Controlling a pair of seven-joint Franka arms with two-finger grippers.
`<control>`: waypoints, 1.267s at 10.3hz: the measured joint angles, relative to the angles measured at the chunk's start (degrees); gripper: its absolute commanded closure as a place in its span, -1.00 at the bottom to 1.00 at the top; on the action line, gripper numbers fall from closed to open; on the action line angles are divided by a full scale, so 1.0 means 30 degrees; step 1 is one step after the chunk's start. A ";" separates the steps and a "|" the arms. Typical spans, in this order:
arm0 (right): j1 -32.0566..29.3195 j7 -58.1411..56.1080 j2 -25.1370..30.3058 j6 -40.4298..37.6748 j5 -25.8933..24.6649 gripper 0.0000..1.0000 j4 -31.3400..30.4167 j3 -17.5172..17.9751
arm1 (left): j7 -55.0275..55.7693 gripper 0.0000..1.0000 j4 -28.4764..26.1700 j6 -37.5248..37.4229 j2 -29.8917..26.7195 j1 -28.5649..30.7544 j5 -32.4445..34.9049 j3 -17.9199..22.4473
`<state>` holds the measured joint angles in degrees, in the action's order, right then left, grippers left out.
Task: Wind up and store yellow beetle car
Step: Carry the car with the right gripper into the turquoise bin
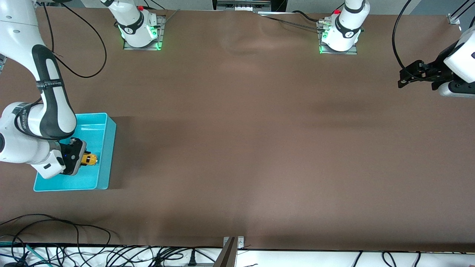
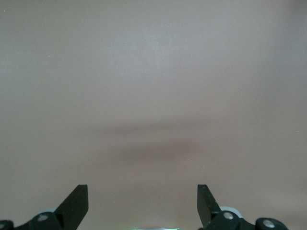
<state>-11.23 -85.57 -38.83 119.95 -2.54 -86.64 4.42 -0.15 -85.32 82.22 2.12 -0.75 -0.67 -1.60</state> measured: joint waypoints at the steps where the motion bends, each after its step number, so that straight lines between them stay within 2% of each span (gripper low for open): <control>1: -0.0002 -0.0012 -0.0156 0.0028 0.0000 1.00 -0.0029 0.0000 | 0.0000 -1.00 0.0389 -0.0050 -0.0016 0.0002 0.0000 0.0024; 3: -0.0031 -0.0127 -0.0387 0.0030 0.0000 1.00 -0.0200 0.0000 | 0.0000 -1.00 0.1059 -0.0407 -0.0029 0.0008 0.0000 0.0058; 6: -0.0611 -0.0996 -0.0730 0.0324 0.0000 1.00 -0.0406 -0.0005 | 0.0000 -1.00 0.1077 -0.0442 0.0010 -0.0011 0.0000 0.0042; 7: -0.0766 -0.1418 -0.0899 0.0491 0.0000 0.74 -0.0413 -0.0005 | 0.0000 -1.00 0.1077 -0.0445 0.0011 -0.0012 0.0000 0.0041; 8: -0.0807 -0.1588 -0.1001 0.0594 0.0001 0.31 -0.0414 -0.0004 | 0.0000 -1.00 0.1077 -0.0447 0.0012 -0.0013 0.0000 0.0041; 9: -0.0803 -0.1614 -0.1053 0.0647 0.0001 0.19 -0.0415 0.0013 | 0.0000 -1.00 0.1077 -0.0449 0.0013 -0.0013 0.0000 0.0041; 10: -0.0798 -0.1623 -0.1106 0.0676 0.0004 -0.33 -0.0415 0.0032 | 0.0000 -1.00 0.1077 -0.0455 0.0014 -0.0013 0.0000 0.0041; 11: -0.0797 -0.1625 -0.1159 0.0694 0.0005 -0.36 -0.0416 0.0046 | 0.0000 -1.00 0.1077 -0.0464 0.0014 -0.0013 0.0000 0.0041; 12: -0.0796 -0.1645 -0.1174 0.0698 0.0005 -0.59 -0.0415 0.0049 | 0.0000 -1.00 0.1077 -0.0471 0.0015 -0.0013 0.0000 0.0041; 13: -0.0796 -0.1662 -0.1171 0.0697 0.0005 -0.91 -0.0401 0.0053 | 0.0000 -1.00 0.1077 -0.0482 0.0017 -0.0013 0.0000 0.0041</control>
<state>-13.62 -90.56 -42.34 122.04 -2.52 -87.84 4.58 -0.15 -82.09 80.77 2.17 -0.79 -0.67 -1.47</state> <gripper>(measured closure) 0.304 0.000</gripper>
